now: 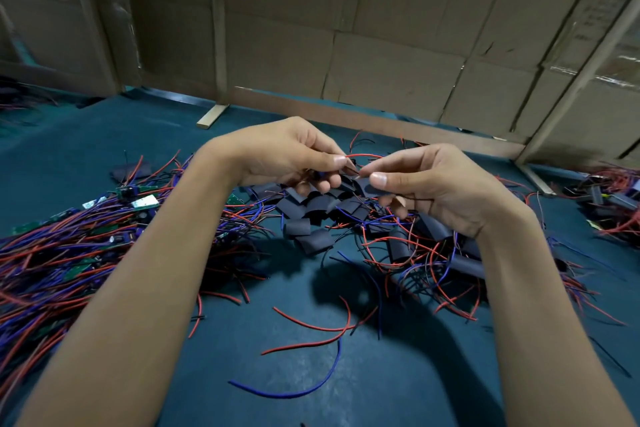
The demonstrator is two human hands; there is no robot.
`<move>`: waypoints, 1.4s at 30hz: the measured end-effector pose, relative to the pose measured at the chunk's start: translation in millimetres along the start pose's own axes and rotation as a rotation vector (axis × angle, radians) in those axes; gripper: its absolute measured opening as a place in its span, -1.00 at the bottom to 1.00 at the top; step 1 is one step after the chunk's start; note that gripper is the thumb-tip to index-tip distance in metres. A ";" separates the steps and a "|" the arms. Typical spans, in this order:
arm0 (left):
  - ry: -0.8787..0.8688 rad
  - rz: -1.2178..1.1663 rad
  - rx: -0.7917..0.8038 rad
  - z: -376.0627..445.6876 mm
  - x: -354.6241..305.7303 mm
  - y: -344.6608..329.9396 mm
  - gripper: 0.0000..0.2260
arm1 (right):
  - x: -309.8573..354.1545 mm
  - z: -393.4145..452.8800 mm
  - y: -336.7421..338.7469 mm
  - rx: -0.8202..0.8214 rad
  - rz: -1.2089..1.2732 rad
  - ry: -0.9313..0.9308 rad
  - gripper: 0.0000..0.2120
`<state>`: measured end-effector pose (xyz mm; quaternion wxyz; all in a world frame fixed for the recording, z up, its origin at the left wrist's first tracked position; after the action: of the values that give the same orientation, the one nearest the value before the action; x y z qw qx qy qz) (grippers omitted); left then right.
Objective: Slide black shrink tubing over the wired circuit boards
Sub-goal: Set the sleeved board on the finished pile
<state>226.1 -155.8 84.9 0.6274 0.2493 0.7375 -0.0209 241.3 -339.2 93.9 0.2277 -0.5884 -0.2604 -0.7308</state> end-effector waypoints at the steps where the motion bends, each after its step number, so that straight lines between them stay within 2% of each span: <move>1: 0.018 -0.035 -0.015 1.2 1.4 0.6 -0.83 | 1.0 -0.3 1.6 -0.004 0.007 0.011 -0.69; 7: 0.039 -0.145 0.007 -6.6 10.8 12.0 -0.85 | 10.4 -5.3 26.4 -0.154 -0.008 0.090 -0.55; 9: 0.065 -0.199 -0.064 -9.1 14.4 21.7 -0.94 | 14.8 -9.3 35.9 -0.197 -0.059 0.121 -0.42; 11: 0.082 -0.315 -0.169 -8.8 17.4 33.6 -0.92 | 18.9 -13.1 43.3 -0.227 -0.099 0.136 -0.31; 13: 0.061 -0.511 -0.249 -6.5 15.9 42.4 -0.82 | 22.3 -14.6 42.1 -0.215 -0.136 0.142 -0.33; 15: 0.000 -0.738 -0.292 -3.4 8.9 45.1 -0.77 | 24.0 -13.3 29.7 -0.156 -0.147 0.147 -0.45; 18: -0.118 -1.105 -0.290 3.3 -2.9 39.7 -0.73 | 22.4 -7.8 4.3 -0.079 -0.152 0.141 -0.60; 22: -0.207 -1.544 -0.304 12.6 -3.8 22.6 -0.66 | 13.7 -1.2 -20.2 -0.002 -0.219 0.076 -0.63; 25: -0.200 -1.752 -0.358 18.4 8.0 12.3 -0.61 | 13.2 -1.4 -19.7 -0.003 -0.223 0.072 -0.64; 29: -0.232 -1.835 -0.478 19.0 20.7 13.8 -0.61 | 21.5 -7.5 -4.5 -0.060 -0.245 0.101 -0.63; 36: -0.355 -1.823 -0.746 8.2 31.1 29.7 -0.62 | 25.3 -12.0 9.9 -0.121 -0.227 0.188 -0.66; 42: -0.311 -1.805 -0.815 7.9 34.9 26.7 -0.62 | 22.2 -9.0 13.5 -0.167 -0.247 0.207 -0.68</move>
<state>240.7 -123.2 58.0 0.5037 -0.6431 0.5112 -0.2671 238.7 -355.9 115.6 0.1123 -0.4902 -0.2444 -0.8291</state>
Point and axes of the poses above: each hand's wrist, its own z-axis towards the middle knuckle, its own y-axis out of the back of the hand, x = y × z, the point moved 6 cm from there along z, towards the middle knuckle, and after that the axes turned 9 degrees about y, right-handed, at the moved point
